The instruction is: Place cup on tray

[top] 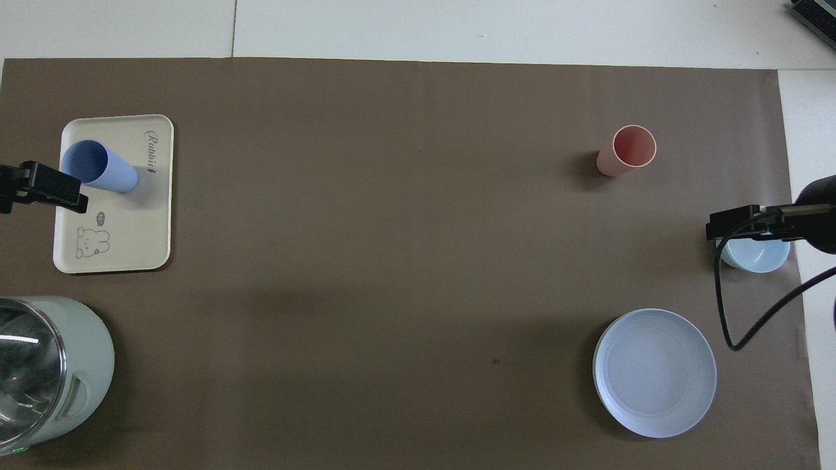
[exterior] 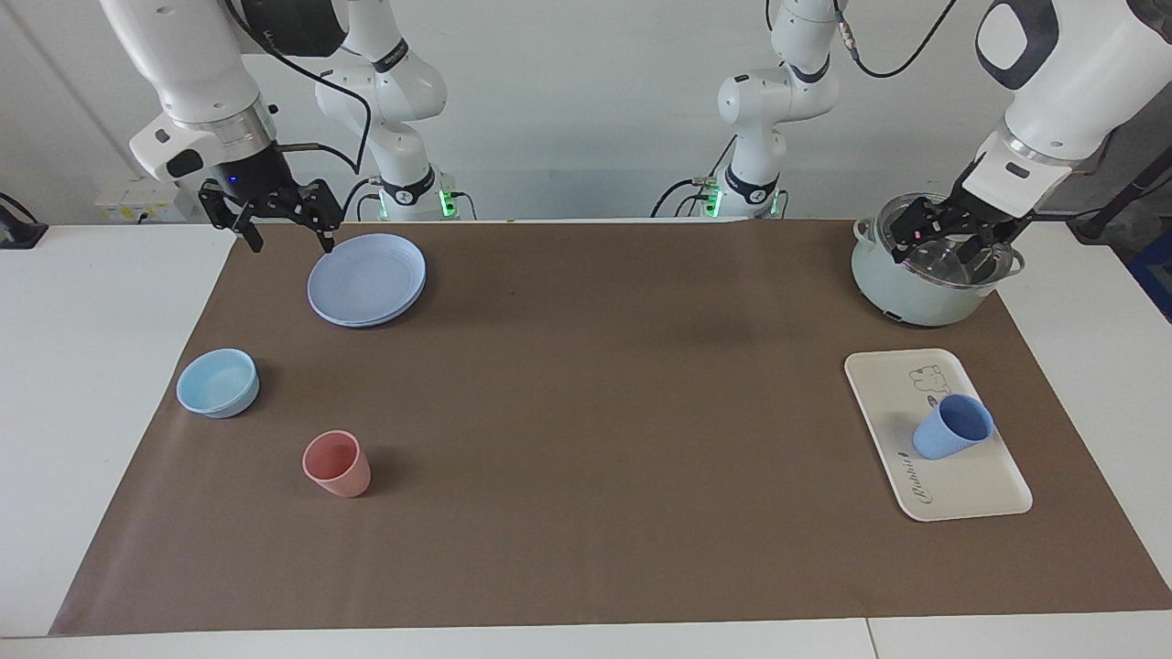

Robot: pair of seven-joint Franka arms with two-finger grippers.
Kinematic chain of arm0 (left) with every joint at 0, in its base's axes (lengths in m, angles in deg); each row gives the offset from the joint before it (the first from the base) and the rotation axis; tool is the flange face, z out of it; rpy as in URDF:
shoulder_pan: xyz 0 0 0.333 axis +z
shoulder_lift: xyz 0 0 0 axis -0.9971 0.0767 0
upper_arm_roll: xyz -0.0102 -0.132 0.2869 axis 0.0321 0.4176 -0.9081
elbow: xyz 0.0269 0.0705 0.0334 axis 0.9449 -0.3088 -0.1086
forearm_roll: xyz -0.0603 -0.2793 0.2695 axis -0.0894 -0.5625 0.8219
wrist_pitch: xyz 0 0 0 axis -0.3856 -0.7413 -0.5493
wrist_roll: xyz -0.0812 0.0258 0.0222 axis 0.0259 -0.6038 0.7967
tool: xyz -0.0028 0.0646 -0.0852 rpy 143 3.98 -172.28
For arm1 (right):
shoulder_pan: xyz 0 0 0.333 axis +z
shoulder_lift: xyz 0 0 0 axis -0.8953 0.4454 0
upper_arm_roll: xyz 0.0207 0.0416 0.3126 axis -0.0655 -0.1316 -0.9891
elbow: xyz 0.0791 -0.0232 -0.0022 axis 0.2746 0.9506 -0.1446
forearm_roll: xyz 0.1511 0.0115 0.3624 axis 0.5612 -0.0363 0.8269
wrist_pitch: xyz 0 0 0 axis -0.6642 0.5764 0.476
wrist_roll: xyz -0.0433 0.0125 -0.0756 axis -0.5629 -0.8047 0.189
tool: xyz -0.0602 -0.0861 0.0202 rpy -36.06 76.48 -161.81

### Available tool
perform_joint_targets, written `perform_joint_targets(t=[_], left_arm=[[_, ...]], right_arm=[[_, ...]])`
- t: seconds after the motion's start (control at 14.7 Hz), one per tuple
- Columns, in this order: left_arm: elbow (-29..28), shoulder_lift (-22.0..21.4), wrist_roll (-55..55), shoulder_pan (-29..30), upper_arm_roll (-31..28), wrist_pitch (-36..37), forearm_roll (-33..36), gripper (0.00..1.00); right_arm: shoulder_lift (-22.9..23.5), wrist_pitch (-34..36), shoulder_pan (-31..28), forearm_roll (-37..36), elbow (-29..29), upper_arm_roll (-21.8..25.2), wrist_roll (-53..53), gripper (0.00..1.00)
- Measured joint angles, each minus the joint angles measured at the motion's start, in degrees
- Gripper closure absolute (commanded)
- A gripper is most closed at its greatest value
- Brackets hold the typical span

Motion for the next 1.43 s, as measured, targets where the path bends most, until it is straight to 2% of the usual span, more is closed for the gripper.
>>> perform_joint_targets(t=[0.48,0.88,1.43], left_arm=[[0.0,0.0,0.0,0.0,0.0,-6.0,0.2,0.0],[0.0,-0.1,0.0,0.0,0.0,-6.3,2.2,0.0],[-0.5,-0.4,0.0,0.0,0.3,-6.3,2.3,0.0]], right_arm=[[-0.4,2.1,-0.1,1.7,-0.4,0.0,0.0,0.0],[2.9,3.7,-0.5,1.7,-4.1,0.1,0.0,0.0],[3.0,3.7,-1.6,1.6,-4.5,0.2,-0.1,0.0]])
